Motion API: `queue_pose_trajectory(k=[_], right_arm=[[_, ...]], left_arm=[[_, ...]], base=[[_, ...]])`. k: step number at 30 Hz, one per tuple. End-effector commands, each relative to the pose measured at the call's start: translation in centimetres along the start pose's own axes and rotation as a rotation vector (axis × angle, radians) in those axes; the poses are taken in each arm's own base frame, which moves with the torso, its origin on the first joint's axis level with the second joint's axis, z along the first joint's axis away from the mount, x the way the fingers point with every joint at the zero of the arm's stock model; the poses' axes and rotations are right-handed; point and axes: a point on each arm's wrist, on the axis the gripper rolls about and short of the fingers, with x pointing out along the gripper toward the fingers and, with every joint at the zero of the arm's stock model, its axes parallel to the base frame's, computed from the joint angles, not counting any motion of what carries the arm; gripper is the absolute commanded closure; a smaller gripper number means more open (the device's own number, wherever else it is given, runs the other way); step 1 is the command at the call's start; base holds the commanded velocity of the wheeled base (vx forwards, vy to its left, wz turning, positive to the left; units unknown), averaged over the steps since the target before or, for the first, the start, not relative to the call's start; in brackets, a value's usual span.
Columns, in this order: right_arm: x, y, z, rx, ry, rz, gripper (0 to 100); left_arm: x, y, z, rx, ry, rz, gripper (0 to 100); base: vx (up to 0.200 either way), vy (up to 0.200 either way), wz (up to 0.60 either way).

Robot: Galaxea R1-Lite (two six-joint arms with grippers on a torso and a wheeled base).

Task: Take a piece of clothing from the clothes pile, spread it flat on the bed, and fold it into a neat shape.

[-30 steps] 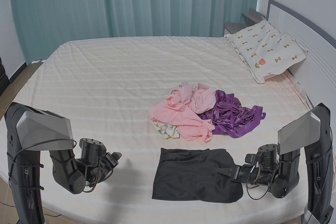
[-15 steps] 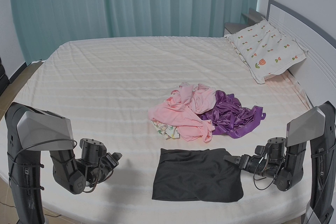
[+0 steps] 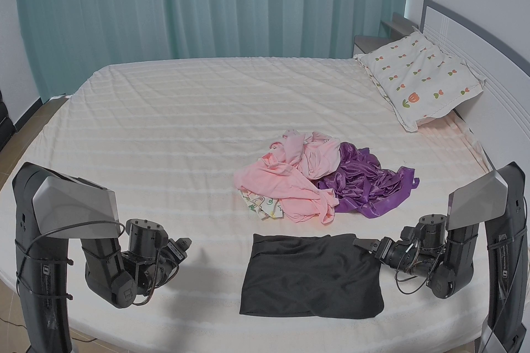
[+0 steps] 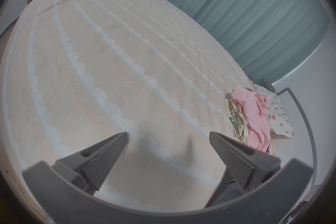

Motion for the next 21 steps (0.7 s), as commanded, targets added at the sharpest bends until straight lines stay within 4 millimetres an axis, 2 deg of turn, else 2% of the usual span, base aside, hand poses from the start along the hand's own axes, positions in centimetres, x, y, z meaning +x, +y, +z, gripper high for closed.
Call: queue_pose_trajectory(k=[1,13,21], right_arm=[[-0.2,0.3,0.3,0.002,-0.015,0.011,100],[-0.4,0.3,0.7,0.009,-0.03,0.01,100],[-0.2,1.0,1.9,-0.014,-0.111,0.004,100]], left_arm=[[0.1,0.1,-0.1,0.0,0.002,0.005,0],[0.1,0.1,-0.1,0.0,0.002,0.005,0],[0.2,0.1,-0.1,0.0,0.002,0.005,0]], base=[[0.0,0.0,0.0],[0.0,0.0,0.0],[0.0,0.0,0.0]])
